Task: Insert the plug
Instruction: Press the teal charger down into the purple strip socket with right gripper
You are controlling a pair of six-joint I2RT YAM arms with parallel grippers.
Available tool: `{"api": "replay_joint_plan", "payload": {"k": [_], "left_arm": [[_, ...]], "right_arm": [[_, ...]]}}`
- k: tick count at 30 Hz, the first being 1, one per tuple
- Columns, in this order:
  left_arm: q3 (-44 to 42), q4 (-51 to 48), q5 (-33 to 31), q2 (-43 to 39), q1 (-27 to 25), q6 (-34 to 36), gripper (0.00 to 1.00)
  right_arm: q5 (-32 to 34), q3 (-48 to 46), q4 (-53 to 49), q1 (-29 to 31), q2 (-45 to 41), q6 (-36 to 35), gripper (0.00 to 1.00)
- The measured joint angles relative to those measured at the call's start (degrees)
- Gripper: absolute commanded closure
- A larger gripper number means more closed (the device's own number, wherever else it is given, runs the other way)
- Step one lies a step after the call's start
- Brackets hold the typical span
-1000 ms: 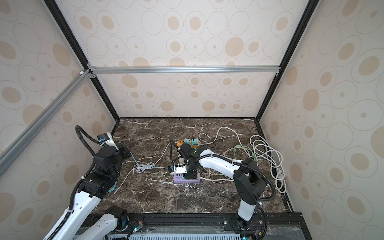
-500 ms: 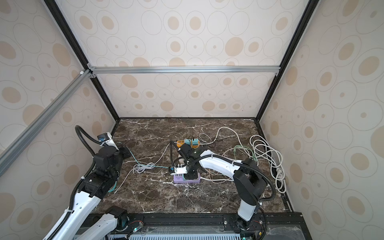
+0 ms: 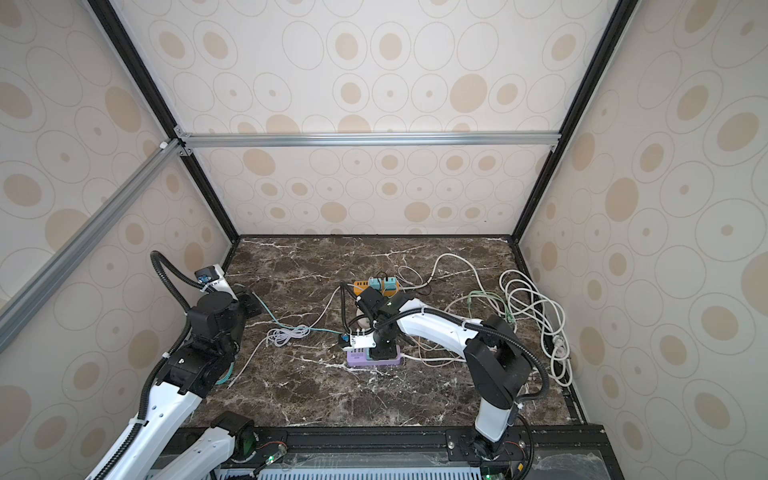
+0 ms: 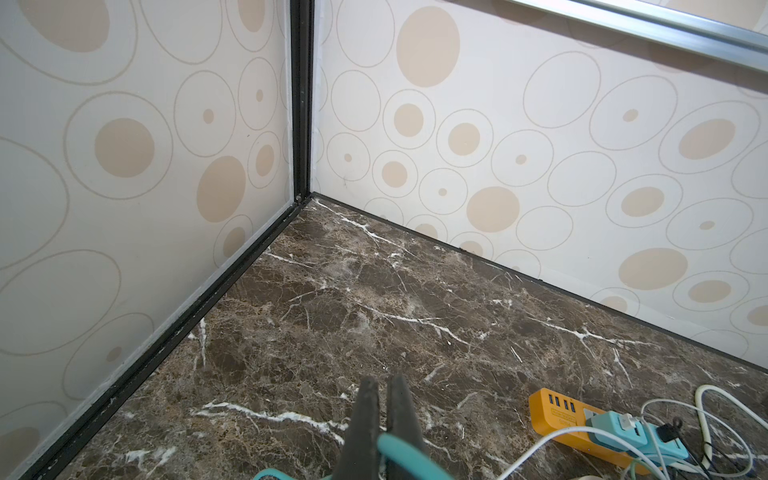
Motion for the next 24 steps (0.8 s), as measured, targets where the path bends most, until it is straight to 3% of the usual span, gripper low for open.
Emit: {"api": "replay_joint_plan", "payload": {"k": [4, 13, 24], "left_arm": [[0.0, 0.0, 0.07, 0.09, 0.0, 0.0, 1.0], [0.0, 0.0, 0.22, 0.11, 0.0, 0.02, 1.0], [0.0, -0.02, 0.22, 0.07, 0.0, 0.04, 1.0]], "right_arm": [[-0.31, 0.72, -1.09, 0.0, 0.22, 1.07, 0.46], [-1.64, 2.36, -0.37, 0.0, 0.2, 2.82, 0.44], [-1.77, 3.65, -0.74, 0.0, 0.22, 3.63, 0.6]]}}
